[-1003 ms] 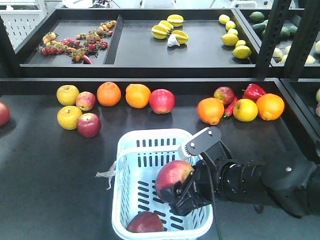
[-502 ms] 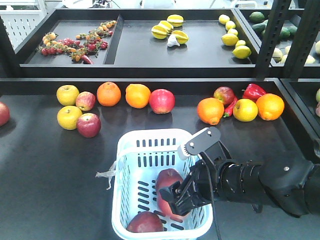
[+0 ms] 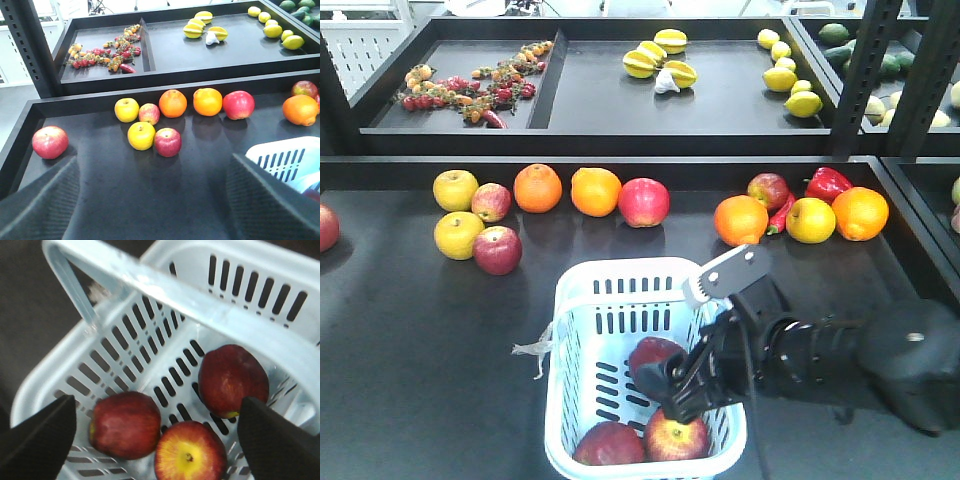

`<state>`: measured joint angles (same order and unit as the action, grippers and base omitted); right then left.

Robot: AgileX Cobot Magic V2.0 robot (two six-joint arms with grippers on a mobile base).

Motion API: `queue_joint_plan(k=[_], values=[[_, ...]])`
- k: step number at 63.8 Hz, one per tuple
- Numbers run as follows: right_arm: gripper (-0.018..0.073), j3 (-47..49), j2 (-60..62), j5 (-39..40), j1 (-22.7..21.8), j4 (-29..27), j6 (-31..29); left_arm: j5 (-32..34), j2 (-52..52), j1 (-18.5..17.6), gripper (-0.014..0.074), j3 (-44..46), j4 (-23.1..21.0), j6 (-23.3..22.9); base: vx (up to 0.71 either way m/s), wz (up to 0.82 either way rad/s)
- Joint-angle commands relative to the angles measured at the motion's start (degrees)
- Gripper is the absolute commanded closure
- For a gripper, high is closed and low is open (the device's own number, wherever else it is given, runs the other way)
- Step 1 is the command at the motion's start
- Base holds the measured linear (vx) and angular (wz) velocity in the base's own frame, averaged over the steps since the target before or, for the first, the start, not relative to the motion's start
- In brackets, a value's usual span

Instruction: Pick three apples into basket with both arms

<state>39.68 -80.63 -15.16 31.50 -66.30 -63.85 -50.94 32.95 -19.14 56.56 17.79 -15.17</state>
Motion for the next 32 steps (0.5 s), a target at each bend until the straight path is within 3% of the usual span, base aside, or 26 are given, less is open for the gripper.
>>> queue_joint_plan(k=[1, 9, 15, 24, 32], values=[[-0.0057, 1.8, 4.9, 0.2, -0.1, 1.9, 2.8, 3.5, 0.3, 0.0, 0.0027, 1.6, 0.7, -0.6, 0.0, 0.0], [-0.0053, 1.8, 8.7, 0.7, -0.9, 9.2, 10.3, 3.5, 0.3, 0.0, 0.0027, 1.6, 0.7, -0.6, 0.0, 0.0], [-0.005, 1.8, 10.3, -2.4, -4.0, 16.3, 18.7, 3.5, 0.3, 0.0, 0.0027, 1.6, 0.7, -0.6, 0.0, 0.0], [-0.0042, 1.8, 11.9, -12.0, -13.4, 29.6, 30.8, 3.5, 0.3, 0.0, 0.0027, 1.6, 0.7, -0.6, 0.0, 0.0], [-0.0032, 1.8, 14.7, -18.7, -20.9, 39.4, 37.0, 3.5, 0.3, 0.0, 0.0027, 1.6, 0.7, -0.6, 0.0, 0.0]])
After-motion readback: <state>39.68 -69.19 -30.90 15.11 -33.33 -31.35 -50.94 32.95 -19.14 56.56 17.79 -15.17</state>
